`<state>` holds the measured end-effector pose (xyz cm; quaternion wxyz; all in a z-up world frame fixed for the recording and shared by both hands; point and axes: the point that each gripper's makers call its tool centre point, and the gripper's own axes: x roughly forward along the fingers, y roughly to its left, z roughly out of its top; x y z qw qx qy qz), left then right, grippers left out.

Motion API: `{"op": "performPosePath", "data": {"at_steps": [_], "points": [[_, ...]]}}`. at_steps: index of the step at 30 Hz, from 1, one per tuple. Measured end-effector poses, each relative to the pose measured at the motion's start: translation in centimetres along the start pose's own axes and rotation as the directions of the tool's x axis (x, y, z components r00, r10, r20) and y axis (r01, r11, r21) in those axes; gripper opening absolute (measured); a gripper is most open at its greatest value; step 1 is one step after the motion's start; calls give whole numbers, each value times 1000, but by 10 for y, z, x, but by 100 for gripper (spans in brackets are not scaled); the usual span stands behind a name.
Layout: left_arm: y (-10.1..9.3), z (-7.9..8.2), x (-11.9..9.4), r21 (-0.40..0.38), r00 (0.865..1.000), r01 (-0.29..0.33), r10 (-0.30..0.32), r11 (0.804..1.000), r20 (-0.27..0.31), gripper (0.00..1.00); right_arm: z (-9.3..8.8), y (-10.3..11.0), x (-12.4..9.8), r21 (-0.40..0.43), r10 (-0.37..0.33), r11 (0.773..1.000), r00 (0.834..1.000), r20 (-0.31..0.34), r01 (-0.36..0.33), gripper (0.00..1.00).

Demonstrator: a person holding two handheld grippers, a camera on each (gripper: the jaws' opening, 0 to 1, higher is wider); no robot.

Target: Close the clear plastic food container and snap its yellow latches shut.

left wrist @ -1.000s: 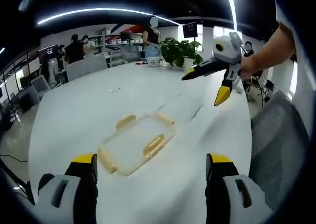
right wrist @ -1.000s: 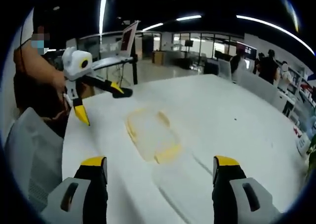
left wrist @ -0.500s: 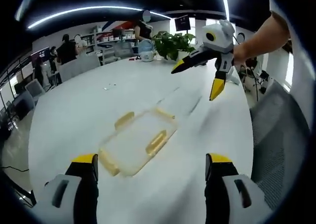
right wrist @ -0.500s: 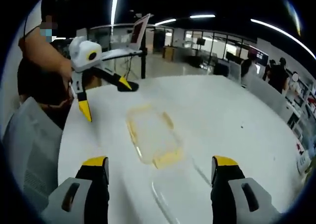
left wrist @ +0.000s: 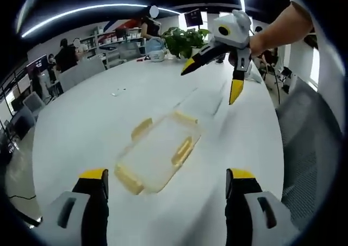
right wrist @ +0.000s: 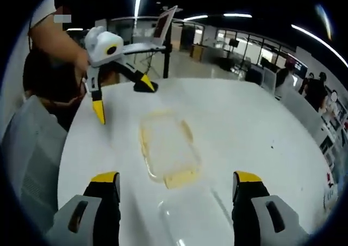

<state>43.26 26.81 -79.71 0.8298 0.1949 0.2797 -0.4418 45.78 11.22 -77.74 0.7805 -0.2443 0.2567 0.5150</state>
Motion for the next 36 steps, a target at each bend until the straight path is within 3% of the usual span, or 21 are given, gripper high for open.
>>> {"op": "performPosePath", "data": {"at_steps": [20, 36], "points": [[11, -17, 13, 80, 996, 51, -44, 996, -81, 90, -2, 3, 25, -113, 69, 991, 995, -78, -77, 86], [25, -22, 21, 163, 986, 104, -81, 981, -142, 89, -8, 2, 49, -148, 95, 982, 980, -173, -121, 86]]}}
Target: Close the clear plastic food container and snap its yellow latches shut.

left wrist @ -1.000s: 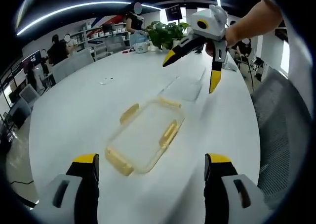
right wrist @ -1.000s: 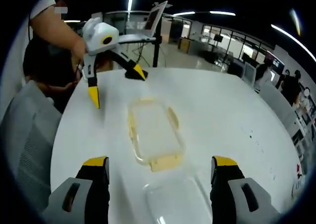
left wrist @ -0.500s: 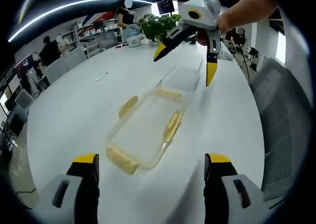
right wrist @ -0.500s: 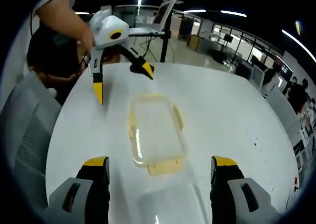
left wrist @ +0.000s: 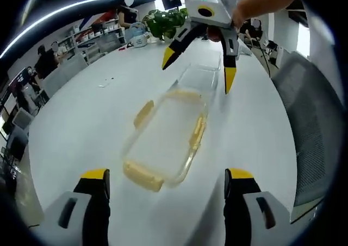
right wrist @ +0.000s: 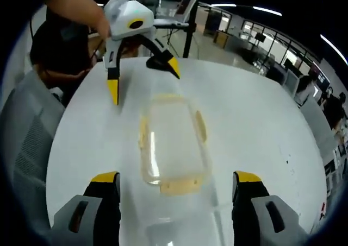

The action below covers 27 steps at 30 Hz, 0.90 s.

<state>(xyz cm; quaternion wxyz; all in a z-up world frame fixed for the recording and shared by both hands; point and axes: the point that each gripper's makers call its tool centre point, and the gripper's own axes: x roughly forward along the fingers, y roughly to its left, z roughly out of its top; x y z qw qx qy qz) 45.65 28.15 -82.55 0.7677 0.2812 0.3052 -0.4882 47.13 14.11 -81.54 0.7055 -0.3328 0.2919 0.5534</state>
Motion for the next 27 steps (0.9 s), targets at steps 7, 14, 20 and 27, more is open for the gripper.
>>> {"op": "performPosePath", "data": {"at_steps": [7, 14, 20, 27], "points": [[-1, -5, 5, 56, 999, 37, -35, 998, -41, 88, -11, 6, 10, -24, 40, 999, 998, -57, -41, 86], [2, -9, 10, 101, 995, 66, -59, 993, -76, 88, -15, 10, 16, -42, 81, 995, 993, -92, -85, 86], [8, -12, 13, 139, 991, 86, -71, 987, -110, 86, -16, 10, 22, -47, 100, 993, 988, -116, -106, 85], [9, -16, 17, 184, 985, 124, -98, 975, -145, 85, -20, 11, 29, -35, 117, 992, 982, -146, -123, 85]]}}
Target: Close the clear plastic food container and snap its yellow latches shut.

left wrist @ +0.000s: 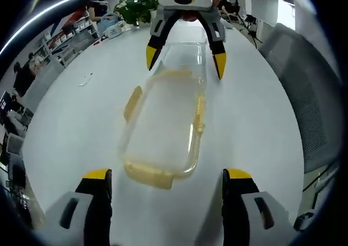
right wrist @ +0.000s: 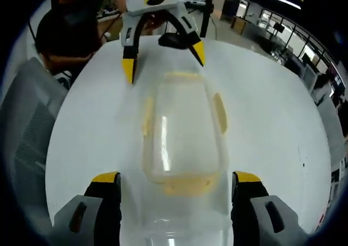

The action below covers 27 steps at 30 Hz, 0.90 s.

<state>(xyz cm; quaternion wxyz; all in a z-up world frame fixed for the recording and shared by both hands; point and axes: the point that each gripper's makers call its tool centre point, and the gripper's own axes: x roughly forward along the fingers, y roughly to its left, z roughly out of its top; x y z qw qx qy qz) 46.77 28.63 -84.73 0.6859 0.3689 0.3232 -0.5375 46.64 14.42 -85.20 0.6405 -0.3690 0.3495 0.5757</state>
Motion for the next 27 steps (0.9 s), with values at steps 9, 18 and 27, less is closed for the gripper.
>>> {"op": "performPosePath", "data": {"at_steps": [9, 18, 27], "points": [[3, -6, 7, 0, 999, 37, -37, 999, -24, 85, -9, -5, 6, -9, 8, 1000, 999, -43, -8, 82], [7, -4, 9, -4, 997, 71, -71, 997, -24, 84, -10, -10, 7, 2, 9, 1000, 999, -51, -9, 82], [7, -6, 8, 10, 995, 90, -90, 996, -45, 78, -4, -12, 2, -4, 6, 1000, 999, -36, -6, 82]]}}
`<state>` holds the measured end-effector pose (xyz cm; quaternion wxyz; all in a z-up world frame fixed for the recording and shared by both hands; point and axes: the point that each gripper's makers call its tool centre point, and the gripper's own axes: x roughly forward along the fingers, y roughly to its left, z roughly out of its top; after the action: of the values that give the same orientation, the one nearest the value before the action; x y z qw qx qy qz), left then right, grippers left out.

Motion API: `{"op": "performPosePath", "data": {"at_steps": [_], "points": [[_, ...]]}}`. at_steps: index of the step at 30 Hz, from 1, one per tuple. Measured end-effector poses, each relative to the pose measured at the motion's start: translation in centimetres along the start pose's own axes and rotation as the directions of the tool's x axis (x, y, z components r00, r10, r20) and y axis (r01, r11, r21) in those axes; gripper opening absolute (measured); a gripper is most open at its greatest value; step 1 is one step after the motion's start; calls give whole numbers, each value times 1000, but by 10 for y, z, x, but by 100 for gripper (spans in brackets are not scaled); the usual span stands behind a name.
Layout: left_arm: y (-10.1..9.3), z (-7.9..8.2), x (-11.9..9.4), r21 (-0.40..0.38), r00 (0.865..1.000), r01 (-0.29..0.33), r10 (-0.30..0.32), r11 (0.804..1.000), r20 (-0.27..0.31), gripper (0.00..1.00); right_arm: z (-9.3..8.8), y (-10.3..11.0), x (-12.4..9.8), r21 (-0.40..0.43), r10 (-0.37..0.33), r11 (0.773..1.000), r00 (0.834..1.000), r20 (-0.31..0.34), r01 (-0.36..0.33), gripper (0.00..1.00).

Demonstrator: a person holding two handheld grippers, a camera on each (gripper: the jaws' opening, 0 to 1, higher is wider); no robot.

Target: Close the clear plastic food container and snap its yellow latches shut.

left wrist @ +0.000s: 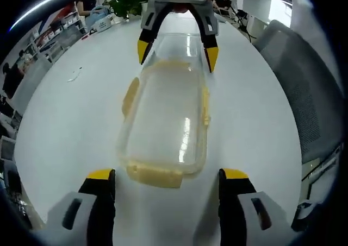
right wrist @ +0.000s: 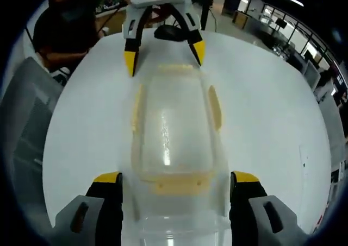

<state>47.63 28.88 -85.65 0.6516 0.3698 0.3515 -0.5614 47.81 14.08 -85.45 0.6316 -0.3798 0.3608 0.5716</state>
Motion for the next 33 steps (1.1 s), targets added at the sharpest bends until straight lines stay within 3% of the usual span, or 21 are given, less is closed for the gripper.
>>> {"op": "performPosePath", "data": {"at_steps": [10, 13, 20, 28, 33], "points": [[1, 1, 1, 27, 1000, 14, -13, 1000, -6, 78, -3, 7, 4, -101, 25, 994, 998, -54, -30, 76], [0, 0, 2, 20, 1000, 30, -30, 999, -9, 76, -6, 9, 7, -56, 49, 997, 996, -71, -53, 78], [-1, -2, 4, 5, 998, 64, -64, 998, -11, 75, -10, 5, 5, -59, 50, 997, 994, -101, -56, 75], [-4, 0, 4, 26, 995, 95, -94, 995, -16, 70, -13, 9, 7, -13, 73, 997, 991, -112, -75, 66], [-2, -1, 3, 40, 995, 101, -101, 994, -22, 61, -10, 11, 6, -24, 80, 996, 990, -112, -83, 61]]}}
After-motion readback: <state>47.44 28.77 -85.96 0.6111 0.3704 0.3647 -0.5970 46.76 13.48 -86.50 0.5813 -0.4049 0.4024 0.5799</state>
